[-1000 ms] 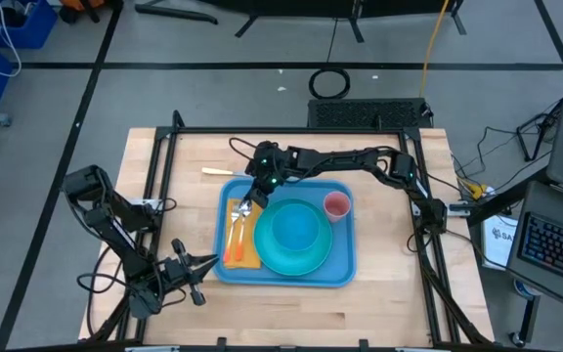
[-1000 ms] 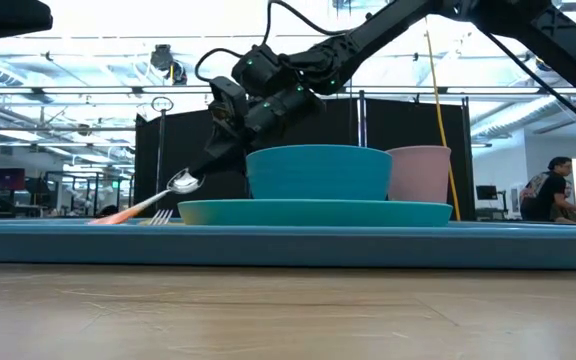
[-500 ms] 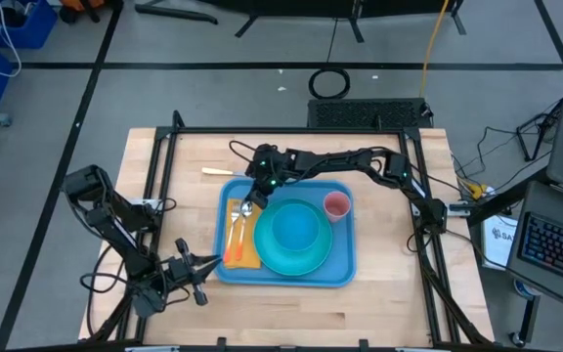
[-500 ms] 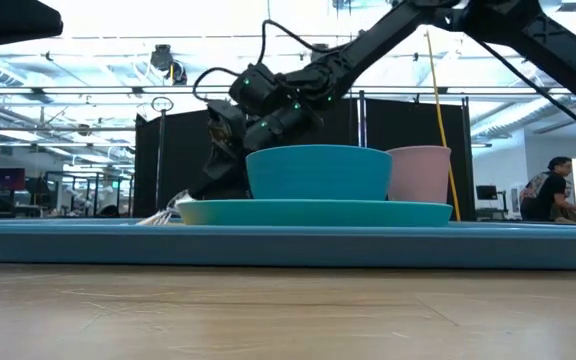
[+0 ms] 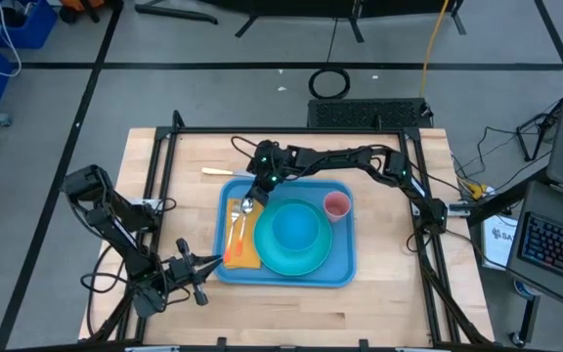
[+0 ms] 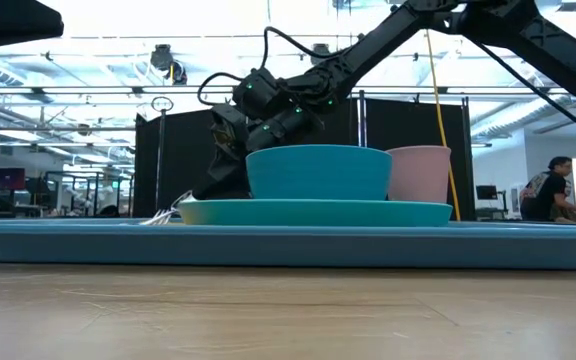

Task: Set up tray
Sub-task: Put the orange spoon on the yellow napkin, then put the knife on the yellow napkin

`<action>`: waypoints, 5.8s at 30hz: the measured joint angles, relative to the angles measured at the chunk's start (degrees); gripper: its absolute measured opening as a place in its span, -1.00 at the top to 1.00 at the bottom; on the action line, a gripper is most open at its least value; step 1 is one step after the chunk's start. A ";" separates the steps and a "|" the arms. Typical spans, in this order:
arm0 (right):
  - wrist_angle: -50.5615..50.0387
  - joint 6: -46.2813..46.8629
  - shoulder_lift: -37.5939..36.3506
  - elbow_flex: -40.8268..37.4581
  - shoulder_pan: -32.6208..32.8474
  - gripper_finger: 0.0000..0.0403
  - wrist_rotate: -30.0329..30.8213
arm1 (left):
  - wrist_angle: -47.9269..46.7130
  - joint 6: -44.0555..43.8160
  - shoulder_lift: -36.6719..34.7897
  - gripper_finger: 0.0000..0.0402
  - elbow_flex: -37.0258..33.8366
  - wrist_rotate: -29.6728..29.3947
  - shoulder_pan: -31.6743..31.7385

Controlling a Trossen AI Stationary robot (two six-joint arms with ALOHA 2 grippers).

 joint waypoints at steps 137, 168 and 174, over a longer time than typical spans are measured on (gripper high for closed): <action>48.84 -18.69 -38.01 -57.16 30.39 0.54 21.32 | -58.64 -1.47 -30.13 0.19 -0.02 50.47 57.67; 46.78 -16.65 -38.00 -57.22 30.42 0.54 21.11 | -89.16 30.12 -8.21 -0.03 19.08 66.48 86.85; 45.12 -16.06 -37.97 -57.20 30.52 0.54 21.06 | -89.86 33.26 -4.23 -0.03 21.81 67.49 88.36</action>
